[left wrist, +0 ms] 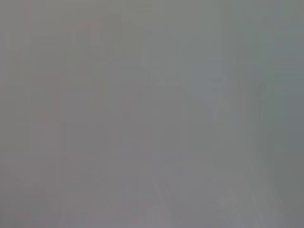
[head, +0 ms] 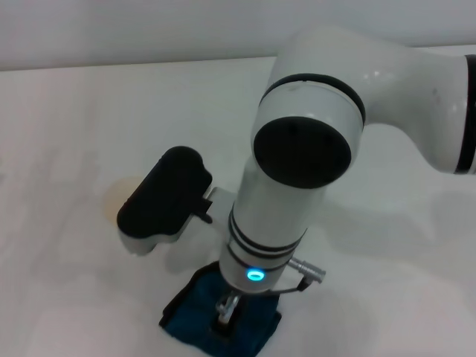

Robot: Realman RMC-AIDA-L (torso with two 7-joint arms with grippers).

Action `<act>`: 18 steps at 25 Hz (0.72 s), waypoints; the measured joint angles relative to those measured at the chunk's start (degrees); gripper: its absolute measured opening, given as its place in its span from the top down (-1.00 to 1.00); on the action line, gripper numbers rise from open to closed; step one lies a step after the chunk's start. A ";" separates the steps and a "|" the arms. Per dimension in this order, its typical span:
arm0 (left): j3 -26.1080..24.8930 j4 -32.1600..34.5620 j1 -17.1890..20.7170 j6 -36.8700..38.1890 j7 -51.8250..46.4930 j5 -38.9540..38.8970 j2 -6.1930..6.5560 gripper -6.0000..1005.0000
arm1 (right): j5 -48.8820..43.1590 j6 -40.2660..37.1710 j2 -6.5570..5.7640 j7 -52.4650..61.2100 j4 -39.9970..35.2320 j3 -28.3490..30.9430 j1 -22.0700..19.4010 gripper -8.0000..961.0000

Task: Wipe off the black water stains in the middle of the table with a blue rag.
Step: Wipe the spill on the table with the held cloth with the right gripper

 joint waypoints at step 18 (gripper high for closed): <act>-0.37 -0.07 0.16 0.03 0.00 -0.29 0.01 -0.76 | 1.22 -0.70 -0.03 0.36 2.03 -0.57 2.90 0.84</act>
